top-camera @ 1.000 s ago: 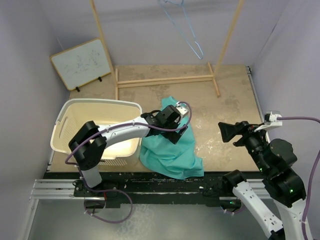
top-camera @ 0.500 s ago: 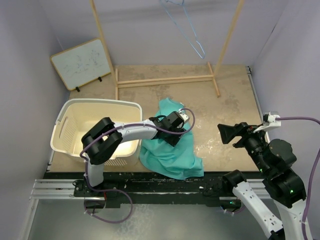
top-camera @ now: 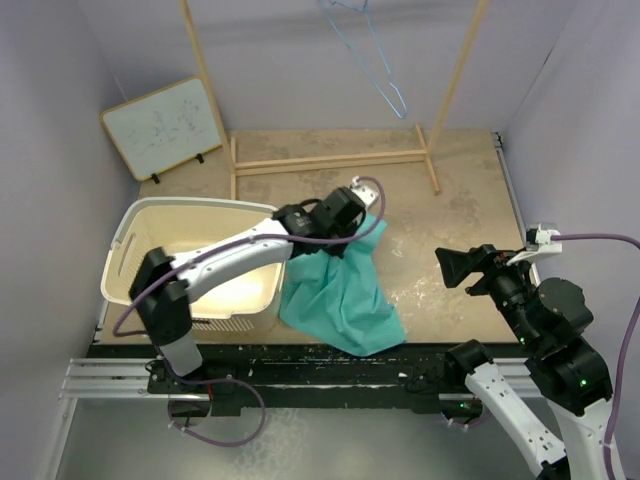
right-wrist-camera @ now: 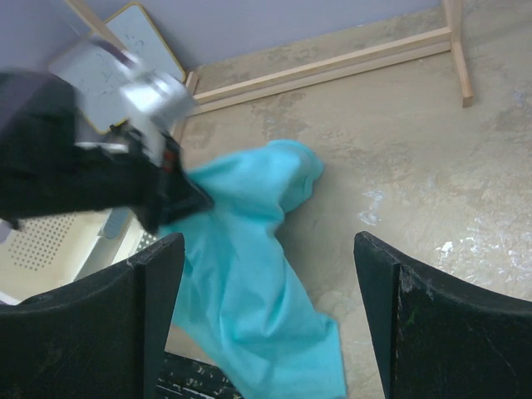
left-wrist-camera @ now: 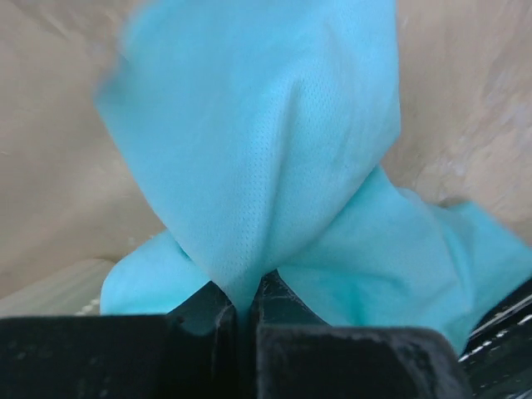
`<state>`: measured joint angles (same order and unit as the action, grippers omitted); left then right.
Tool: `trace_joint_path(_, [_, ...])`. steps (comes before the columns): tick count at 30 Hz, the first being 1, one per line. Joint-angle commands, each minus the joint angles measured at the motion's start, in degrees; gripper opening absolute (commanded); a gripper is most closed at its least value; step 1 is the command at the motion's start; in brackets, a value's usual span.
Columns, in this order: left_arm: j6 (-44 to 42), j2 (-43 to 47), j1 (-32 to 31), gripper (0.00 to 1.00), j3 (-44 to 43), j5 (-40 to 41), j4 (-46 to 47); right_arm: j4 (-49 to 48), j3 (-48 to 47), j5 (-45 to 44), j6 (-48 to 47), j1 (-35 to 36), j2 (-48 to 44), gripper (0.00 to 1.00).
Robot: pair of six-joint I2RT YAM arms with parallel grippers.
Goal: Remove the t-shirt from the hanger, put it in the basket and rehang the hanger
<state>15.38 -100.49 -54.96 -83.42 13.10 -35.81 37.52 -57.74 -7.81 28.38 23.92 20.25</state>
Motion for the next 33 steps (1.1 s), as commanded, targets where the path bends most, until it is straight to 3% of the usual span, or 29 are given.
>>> trace_joint_path(1, [-3.5,12.5,3.1,0.00,-11.6,8.1,-6.5,-1.0,-1.9,-0.2,-0.5,0.2,-1.8,0.84])
trace_joint_path(7, [-7.3,21.2,9.7,0.00,-23.9,14.1,-13.6,-0.8,-2.0,-0.6,-0.8,0.2,-1.3,0.84])
trace_joint_path(12, [-10.1,24.9,10.1,0.00,-35.0,22.5,-20.0,-1.0,-1.9,-0.5,-1.0,0.2,-0.6,0.84])
trace_joint_path(15, [-10.0,27.5,10.0,0.01,-37.0,25.3,-22.8,-1.2,-1.9,-0.5,-1.1,0.2,-0.3,0.83])
trace_joint_path(18, [-9.0,32.0,10.0,0.02,-32.2,28.6,-24.0,-1.2,-2.0,-0.4,-1.1,0.2,-0.1,0.83])
trace_joint_path(25, [-6.0,42.6,10.1,0.08,-6.4,32.6,-21.2,-1.0,-2.5,0.3,-1.0,0.2,0.3,0.83])
trace_joint_path(26, [-4.7,43.5,10.1,0.13,-3.3,31.7,-21.1,-1.0,-2.5,0.4,-1.0,0.2,0.4,0.83])
trace_joint_path(28, [-2.9,44.7,10.1,0.39,1.6,28.0,-20.8,-0.9,-2.7,0.9,-1.0,0.2,0.6,0.83])
trace_joint_path(30, [-1.9,46.2,10.0,0.35,4.4,24.0,-20.4,-0.8,-2.9,1.0,-1.0,0.2,0.8,0.83])
trace_joint_path(31, [-1.2,47.1,10.1,0.46,5.2,23.0,-20.3,-0.7,-3.1,1.1,-1.0,0.2,0.9,0.83])
trace_joint_path(32, [-0.9,48.3,10.1,0.63,5.8,22.3,-19.7,-0.6,-3.2,1.1,-1.0,0.2,1.0,0.83])
trace_joint_path(33, [-0.7,49.7,10.1,0.90,6.4,21.8,-19.0,-0.6,-3.4,1.1,-1.0,0.2,1.1,0.83])
